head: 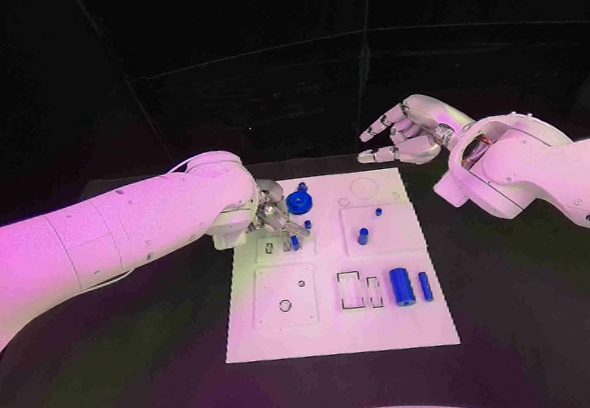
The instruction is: Assemble the parts on the task board
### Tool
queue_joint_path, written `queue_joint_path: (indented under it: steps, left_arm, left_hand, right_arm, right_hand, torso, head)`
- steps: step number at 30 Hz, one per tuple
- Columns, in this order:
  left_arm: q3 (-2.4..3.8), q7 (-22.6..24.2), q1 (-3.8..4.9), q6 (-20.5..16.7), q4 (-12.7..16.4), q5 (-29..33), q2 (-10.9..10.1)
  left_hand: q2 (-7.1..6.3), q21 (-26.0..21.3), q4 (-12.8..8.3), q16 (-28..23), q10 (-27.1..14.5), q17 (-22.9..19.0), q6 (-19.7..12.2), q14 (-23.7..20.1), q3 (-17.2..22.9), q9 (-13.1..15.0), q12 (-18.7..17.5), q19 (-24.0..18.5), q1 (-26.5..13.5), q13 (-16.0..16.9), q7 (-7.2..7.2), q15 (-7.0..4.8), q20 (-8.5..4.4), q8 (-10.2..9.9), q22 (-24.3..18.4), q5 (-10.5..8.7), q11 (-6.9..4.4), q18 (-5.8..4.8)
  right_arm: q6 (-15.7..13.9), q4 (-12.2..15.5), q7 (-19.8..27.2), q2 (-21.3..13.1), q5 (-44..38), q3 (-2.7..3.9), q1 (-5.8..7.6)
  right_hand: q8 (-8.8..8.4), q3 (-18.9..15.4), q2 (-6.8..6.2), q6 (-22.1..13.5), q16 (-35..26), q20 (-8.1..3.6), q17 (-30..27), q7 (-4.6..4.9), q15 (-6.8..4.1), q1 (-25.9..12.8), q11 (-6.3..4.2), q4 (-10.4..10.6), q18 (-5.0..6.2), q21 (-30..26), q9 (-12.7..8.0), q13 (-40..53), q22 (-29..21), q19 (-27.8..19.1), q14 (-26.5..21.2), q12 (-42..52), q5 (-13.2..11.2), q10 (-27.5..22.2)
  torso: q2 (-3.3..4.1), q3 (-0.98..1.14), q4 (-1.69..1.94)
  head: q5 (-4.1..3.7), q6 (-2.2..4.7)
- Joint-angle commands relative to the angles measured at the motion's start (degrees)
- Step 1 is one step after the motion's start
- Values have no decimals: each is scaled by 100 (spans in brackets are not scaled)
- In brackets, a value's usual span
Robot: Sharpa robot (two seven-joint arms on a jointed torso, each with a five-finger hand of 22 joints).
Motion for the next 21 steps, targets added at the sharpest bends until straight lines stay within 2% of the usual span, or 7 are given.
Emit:
queue_joint_path:
  steps: [1,21]
  left_arm:
    - [-4,-44,8,171,-27,-38,19]
    - [-23,-44,6,248,-73,-38,80]
  left_hand:
    - [11,19,-43,18,26,1508,-38,595,-5,9,30,271,54,5,-1,-37,-27,31,440,-17,-4,-83]
    - [49,36,-164,18,37,1508,-93,595,103,172,51,272,320,33,-7,-43,-33,91,474,-1,-11,-88]
  right_arm:
    - [48,2,-2,9,-21,4,13]
    - [94,-18,-18,49,-21,4,13]
  right_hand:
    - [35,-40,32,28,-12,-12,532,-7,-39,-12,-15,0,90,-30,-3,139,-5,-35,366,-21,36,-31]
    - [38,-50,46,30,-17,-13,527,-8,-41,-3,-17,4,90,-34,-3,135,-8,-36,365,-25,49,-34]
  torso:
    - [2,2,-2]
    - [0,1,-1]
  head:
    - [-10,-11]
    - [-17,-47]
